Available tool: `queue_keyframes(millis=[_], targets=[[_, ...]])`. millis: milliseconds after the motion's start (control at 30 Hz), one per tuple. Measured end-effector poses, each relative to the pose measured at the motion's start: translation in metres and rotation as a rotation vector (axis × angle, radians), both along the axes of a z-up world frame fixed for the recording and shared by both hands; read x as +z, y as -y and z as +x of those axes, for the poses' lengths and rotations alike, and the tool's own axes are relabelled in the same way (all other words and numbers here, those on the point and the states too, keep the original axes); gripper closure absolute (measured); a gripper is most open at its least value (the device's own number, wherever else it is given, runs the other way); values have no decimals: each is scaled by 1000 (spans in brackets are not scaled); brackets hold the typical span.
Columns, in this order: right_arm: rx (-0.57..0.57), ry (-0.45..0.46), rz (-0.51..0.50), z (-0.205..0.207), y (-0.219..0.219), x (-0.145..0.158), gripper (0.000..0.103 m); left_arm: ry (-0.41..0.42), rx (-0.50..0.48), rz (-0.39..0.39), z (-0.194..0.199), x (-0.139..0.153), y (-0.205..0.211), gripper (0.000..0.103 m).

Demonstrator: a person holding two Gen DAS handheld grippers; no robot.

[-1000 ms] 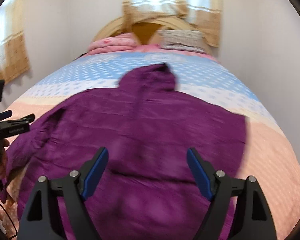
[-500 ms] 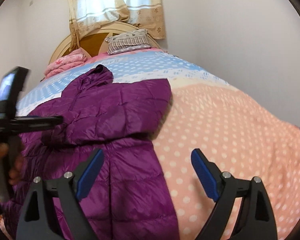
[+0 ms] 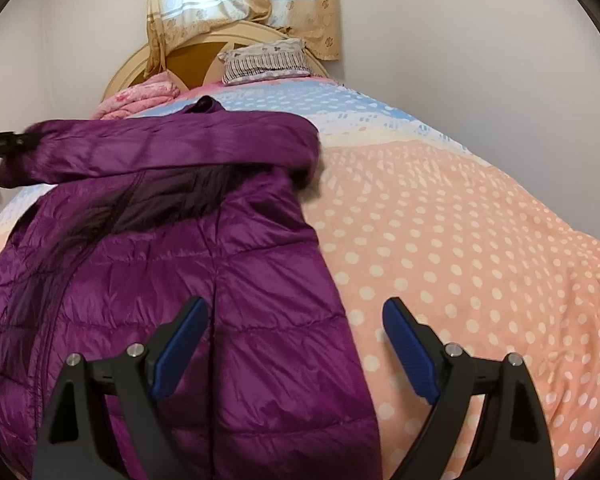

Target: Fold large clothes

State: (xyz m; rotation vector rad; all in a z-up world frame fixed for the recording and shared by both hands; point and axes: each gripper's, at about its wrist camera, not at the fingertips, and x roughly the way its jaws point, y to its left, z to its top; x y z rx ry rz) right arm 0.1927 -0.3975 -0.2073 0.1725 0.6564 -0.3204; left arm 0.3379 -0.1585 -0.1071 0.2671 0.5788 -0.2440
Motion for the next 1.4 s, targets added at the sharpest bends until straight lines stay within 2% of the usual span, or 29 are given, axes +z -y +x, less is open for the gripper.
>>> queue_keyframes(millis=[233, 300, 333, 400, 467, 500, 533, 567, 600, 633, 733, 867, 933, 1100, 1300, 1400], targets=[[-1, -50, 13, 3, 4, -15, 11, -82, 74, 108, 11, -69, -11, 95], [20, -57, 30, 3, 5, -8, 11, -110, 84, 121, 15, -78, -7, 93], [31, -50, 36, 3, 7, 0, 11, -111, 92, 127, 17, -77, -7, 87], [36, -17, 46, 1, 10, 18, 12, -56, 132, 133, 16, -66, -7, 64], [39, 31, 68, 4, 19, 40, 18, 33, 178, 114, 13, -52, -12, 15], [40, 49, 72, 10, 23, 52, 20, 75, 198, 99, 10, -45, -13, 9], [43, 64, 73, 19, 30, 63, 22, 104, 213, 94, 11, -41, -16, 8], [44, 75, 73, 26, 34, 70, 29, 122, 238, 106, 12, -39, -15, 8], [42, 83, 71, 39, 40, 76, 35, 118, 264, 137, 17, -40, -12, 8], [41, 79, 81, 56, 49, 78, 36, 108, 277, 162, 26, -42, -10, 8], [43, 50, 65, 105, 55, 72, 37, 88, 334, 273, 43, -63, 0, 8], [105, -10, 44, 156, 43, 47, 39, 53, 357, 361, 61, -95, 4, 8], [137, -73, 34, 176, 32, 26, 42, 34, 356, 357, 61, -103, 0, 8], [194, -151, -15, 186, 15, -7, 42, 9, 357, 331, 65, -107, -11, 8], [202, -171, -18, 187, 15, -13, 39, -16, 353, 327, 68, -111, -11, 7], [208, -155, -6, 180, 14, -3, 40, -6, 353, 265, 56, -92, -17, 8]])
